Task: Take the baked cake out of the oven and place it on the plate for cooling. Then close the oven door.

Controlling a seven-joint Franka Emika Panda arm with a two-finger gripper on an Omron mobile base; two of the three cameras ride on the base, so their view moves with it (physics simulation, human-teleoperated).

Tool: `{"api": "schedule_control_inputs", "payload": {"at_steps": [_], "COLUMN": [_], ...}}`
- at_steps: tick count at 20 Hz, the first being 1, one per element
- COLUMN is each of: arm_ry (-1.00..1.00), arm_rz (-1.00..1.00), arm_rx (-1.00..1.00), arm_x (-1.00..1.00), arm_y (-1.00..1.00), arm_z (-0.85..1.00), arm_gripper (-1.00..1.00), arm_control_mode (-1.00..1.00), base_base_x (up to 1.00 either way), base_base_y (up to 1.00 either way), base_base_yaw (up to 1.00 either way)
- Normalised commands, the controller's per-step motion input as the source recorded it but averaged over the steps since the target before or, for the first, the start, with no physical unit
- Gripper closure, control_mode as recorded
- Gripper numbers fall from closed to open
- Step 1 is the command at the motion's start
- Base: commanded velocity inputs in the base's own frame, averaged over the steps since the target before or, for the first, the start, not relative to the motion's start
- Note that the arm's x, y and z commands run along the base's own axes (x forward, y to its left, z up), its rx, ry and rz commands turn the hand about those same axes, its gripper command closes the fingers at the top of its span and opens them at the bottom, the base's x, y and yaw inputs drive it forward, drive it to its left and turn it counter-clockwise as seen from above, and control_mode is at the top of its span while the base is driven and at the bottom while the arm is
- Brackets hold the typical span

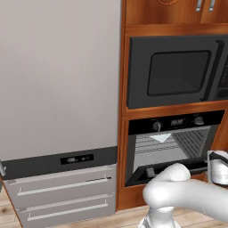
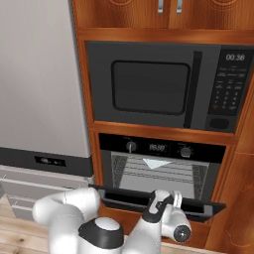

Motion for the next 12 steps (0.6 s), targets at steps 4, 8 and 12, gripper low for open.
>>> {"api": "schedule_control_inputs", "payload": {"at_steps": [4,8,12], "arm_ry": [0.08,0.02,0.03], "arm_rz": [0.00,0.00,0.00], "arm_rx": [0.00,0.00,0.00], "arm_x": [-0.21,-0.28,-0.33], "arm_y": [-0.31,-0.33,-0.31], "arm_z": [0.21,0.25,0.24], "arm_gripper": [-1.00,-1.00,-1.00], "arm_control_mode": [-1.00,-1.00,-1.00], "base_base_x": [0.00,0.00,0.00], "base_base_y": [0.00,0.00,0.00], "base_base_yaw": [0.00,0.00,0.00]}}
